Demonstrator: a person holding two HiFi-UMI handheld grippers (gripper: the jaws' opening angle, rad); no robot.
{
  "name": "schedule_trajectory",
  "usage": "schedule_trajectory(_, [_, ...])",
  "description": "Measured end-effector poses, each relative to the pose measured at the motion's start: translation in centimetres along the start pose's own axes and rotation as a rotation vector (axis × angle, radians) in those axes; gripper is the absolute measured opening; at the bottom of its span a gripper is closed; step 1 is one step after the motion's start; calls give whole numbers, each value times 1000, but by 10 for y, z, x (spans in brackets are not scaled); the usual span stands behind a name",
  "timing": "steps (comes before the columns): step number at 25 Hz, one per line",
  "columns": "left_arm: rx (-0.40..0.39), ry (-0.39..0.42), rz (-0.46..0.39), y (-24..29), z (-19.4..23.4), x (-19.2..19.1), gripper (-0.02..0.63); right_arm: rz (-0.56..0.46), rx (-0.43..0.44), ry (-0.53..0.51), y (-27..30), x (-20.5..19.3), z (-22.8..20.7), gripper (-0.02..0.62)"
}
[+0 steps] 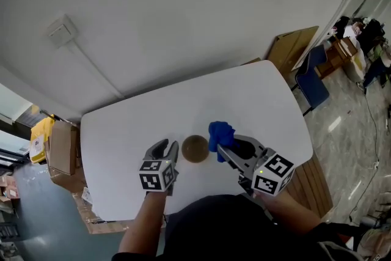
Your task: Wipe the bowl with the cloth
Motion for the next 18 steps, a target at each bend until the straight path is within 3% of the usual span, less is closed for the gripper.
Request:
schedule_trajectory(6, [-56, 130, -193, -58, -43, 46, 132, -71, -1, -77, -5, 20, 14, 75])
schedule_trajectory(10, [-19, 208, -292, -94, -59, 66, 121, -111, 7, -99, -9, 32, 21, 75])
schedule_trajectory(18, [39, 294, -376, -131, -62, 80, 114, -146, 24, -115, -10, 41, 35, 75])
Point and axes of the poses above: the fingertips, and each gripper's own axes: y forward along the fingers, z to its left, x out of its top, the point moved 5 cm from there along -y, backward along the fingers, and after that the axes turned 9 degrees about -x, right-handed, at the moved point
